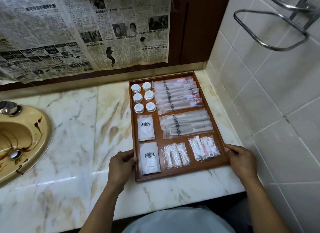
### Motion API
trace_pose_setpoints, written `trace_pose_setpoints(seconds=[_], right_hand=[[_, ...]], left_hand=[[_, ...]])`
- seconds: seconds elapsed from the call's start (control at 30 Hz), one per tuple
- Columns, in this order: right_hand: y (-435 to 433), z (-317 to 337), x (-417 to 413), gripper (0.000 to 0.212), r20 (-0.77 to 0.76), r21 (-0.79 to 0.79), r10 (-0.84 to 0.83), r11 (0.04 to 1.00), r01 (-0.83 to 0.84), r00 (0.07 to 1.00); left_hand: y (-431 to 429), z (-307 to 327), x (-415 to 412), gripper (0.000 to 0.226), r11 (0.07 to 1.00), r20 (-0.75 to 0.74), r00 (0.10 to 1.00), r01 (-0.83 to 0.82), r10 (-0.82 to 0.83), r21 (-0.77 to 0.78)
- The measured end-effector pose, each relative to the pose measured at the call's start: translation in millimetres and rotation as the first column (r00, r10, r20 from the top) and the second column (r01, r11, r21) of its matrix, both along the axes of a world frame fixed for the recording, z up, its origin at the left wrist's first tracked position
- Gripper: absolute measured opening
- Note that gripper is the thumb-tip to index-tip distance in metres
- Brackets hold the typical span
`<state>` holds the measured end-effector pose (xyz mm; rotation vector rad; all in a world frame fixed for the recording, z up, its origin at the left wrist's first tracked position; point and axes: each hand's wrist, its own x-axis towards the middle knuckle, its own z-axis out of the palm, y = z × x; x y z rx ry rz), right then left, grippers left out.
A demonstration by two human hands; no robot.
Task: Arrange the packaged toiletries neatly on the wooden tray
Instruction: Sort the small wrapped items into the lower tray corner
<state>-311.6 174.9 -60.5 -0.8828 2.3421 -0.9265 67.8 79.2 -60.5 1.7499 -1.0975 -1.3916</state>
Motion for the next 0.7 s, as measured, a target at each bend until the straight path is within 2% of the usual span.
trace_pose_setpoints(seconds=[0.17, 0.33, 0.5, 0.7], right_hand=[[-0.4, 0.8, 0.3, 0.02, 0.005, -0.034, -0.045, 0.998, 0.045, 0.999], [0.6, 3.3, 1.9, 0.024, 0.1, -0.06, -0.162, 0.984, 0.169, 0.982], [14.8, 2.6, 5.5, 0.024, 0.103, -0.054, -0.165, 0.984, 0.171, 0.981], [28.1, 1.6, 9.7, 0.023, 0.058, -0.077, -0.18, 0.98, 0.185, 0.982]], left_hand=[[-0.2, -1.1, -6.4, 0.037, 1.0, 0.025, 1.0, 0.012, -0.012, -0.009], [0.2, 1.0, -14.9, 0.041, 0.999, 0.045, 0.998, 0.043, -0.042, -0.016], [13.7, 1.0, -11.5, 0.04, 0.992, 0.046, 0.992, 0.121, -0.12, -0.03], [16.0, 5.3, -15.5, 0.068, 0.979, 0.214, 0.961, 0.194, -0.177, -0.06]])
